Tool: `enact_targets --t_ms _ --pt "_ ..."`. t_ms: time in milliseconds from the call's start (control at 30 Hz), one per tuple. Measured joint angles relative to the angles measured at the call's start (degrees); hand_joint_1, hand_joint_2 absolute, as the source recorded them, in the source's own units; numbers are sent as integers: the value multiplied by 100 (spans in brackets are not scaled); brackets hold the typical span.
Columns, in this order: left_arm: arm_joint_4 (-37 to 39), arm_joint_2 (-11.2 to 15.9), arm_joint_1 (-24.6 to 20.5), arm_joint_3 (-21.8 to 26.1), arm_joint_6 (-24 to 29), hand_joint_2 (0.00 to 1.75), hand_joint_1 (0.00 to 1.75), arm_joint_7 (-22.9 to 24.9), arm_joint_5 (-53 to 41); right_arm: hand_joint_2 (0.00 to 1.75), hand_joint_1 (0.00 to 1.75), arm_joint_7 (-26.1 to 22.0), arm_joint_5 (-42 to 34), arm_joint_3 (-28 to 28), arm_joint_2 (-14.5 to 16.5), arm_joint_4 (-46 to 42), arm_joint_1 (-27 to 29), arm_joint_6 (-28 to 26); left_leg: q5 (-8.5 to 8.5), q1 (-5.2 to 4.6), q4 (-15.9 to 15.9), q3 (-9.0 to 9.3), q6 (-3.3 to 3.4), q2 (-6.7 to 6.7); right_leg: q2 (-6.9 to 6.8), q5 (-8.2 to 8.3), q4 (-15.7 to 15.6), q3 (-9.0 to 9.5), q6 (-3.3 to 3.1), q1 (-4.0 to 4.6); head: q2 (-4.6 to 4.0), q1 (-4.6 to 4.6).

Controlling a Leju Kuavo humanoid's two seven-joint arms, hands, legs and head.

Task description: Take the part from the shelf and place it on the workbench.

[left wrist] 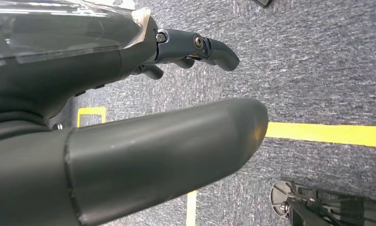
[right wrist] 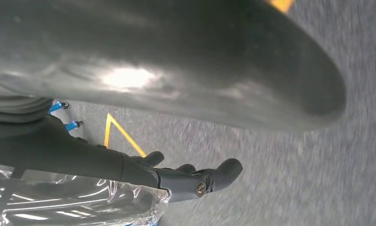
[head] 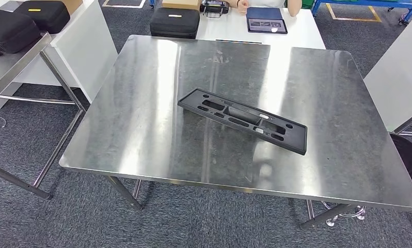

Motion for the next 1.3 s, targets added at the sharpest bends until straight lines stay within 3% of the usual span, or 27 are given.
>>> enact_targets --t_ms 100,167,233,300,333,367,400,467,500,567,633,700,767,800,833,867,967,1000,1100,1167,1233,1300 --pt "-1 39 -2 7 -72 0 0 -34 -14 0 0 -175 -43 -10 -151 343 -68 199 11 -2 -57 37 66 6 0 -19 -10 27 52 -15 0 -1" --pt "-1 60 -3 6 -97 0 0 -51 -21 0 0 -215 -54 -16 -234 489 -98 247 36 38 -133 97 126 27 1 -178 295 -90 41 -15 0 11" --pt "-1 72 -2 6 -107 0 0 -54 -22 0 0 -228 -62 -23 -304 604 -108 265 41 53 -153 122 159 50 2 -497 1067 -495 -7 -17 0 21" --pt "-2 75 -2 6 -110 0 0 -54 -22 0 0 -228 -72 -33 -358 689 -103 271 43 49 -148 128 163 58 2 -663 1681 -875 14 -18 0 21" --pt "-2 75 -1 6 -110 0 0 -54 -22 0 0 -229 -77 -38 -379 721 -101 271 40 50 -146 132 158 59 2 -598 1682 -920 60 -21 0 20" --pt "-2 76 0 6 -110 0 0 -62 -22 0 0 -244 -83 -42 -391 749 -101 280 34 56 -145 140 149 58 1 -435 1435 -841 122 -27 0 22" --pt "-2 77 1 6 -108 0 0 -86 -21 0 0 -283 -90 -46 -408 768 -104 295 26 60 -143 150 133 57 0 -230 1011 -664 178 -33 0 22" --pt "-2 82 -4 8 -99 0 0 -179 -13 0 0 -424 -121 -60 -442 799 -109 349 9 52 -133 170 74 51 4 144 320 -324 185 -16 0 23" --pt "-2 89 -10 10 -95 0 0 -227 -7 0 0 -492 -140 -69 -460 810 -111 372 3 41 -121 179 41 48 9 230 160 -247 140 -1 0 23" --pt "-2 103 -26 14 -98 0 0 -273 -1 0 0 -555 -197 -90 -488 830 -117 408 8 29 -110 184 -22 42 19 279 131 -255 28 16 0 19" --pt "-1 123 -35 14 -115 0 0 -241 -2 0 0 -532 -248 -111 -499 851 -130 434 -74 51 -45 148 -92 44 16 304 103 -280 -88 -28 0 16" --pt "0 133 -31 13 -151 0 0 -158 -2 0 0 -458 -288 -128 -492 877 -137 463 -446 92 368 -25 -168 55 4 363 89 -341 -208 -57 0 5" --pt "0 131 -19 12 -181 0 0 -67 7 0 0 -383 -363 -158 -471 909 -138 488 -910 128 1100 -301 -232 63 -11 418 94 -429 -267 -40 0 -7" --pt "0 130 -9 12 -185 0 0 -32 22 0 0 -357 -407 -187 -454 925 -138 496 -1023 145 1367 -379 -255 63 -17 447 97 -469 -270 -35 0 -5" --pt "0 128 1 14 -186 0 0 -5 39 0 0 -342 -446 -218 -440 937 -137 504 -1023 163 1450 -361 -273 65 -19 474 100 -505 -259 -36 0 -8" --pt "0 127 11 16 -183 0 0 10 56 0 0 -332 -470 -243 -423 949 -137 521 -923 180 1325 -239 -285 70 -23 499 104 -534 -243 -39 0 -8" --pt "0 132 1 26 -162 0 0 -5 102 0 0 -332 -456 -264 -398 975 -135 623 -485 210 161 507 -302 191 -64 570 120 -588 -172 -43 0 -19" --pt "-1 133 -10 37 -156 0 0 -39 129 0 0 -333 -445 -264 -399 979 -130 663 -405 197 -100 649 -284 230 -85 596 124 -593 -139 -34 0 -23" --pt "-2 136 -28 97 -143 0 0 -157 201 0 0 -335 -422 -264 -409 988 -127 741 -320 136 -194 577 -156 179 -158 681 99 -599 -8 -24 0 -24" --pt "-1 136 -27 131 -133 0 0 -186 222 0 0 -335 -417 -263 -419 993 -128 758 -221 140 -226 486 -33 127 -161 563 195 -669 25 -30 0 -14" --pt "-1 141 -24 155 -120 0 0 -200 225 0 0 -333 -414 -263 -428 1000 -122 770 -98 143 -240 366 60 81 -102 128 706 -851 -50 -26 0 7" --pt "0 149 -24 167 -113 0 0 -224 201 0 0 -326 -409 -264 -435 1005 -119 783 16 113 -233 219 89 13 -52 -304 1454 -1034 -101 -10 0 21"
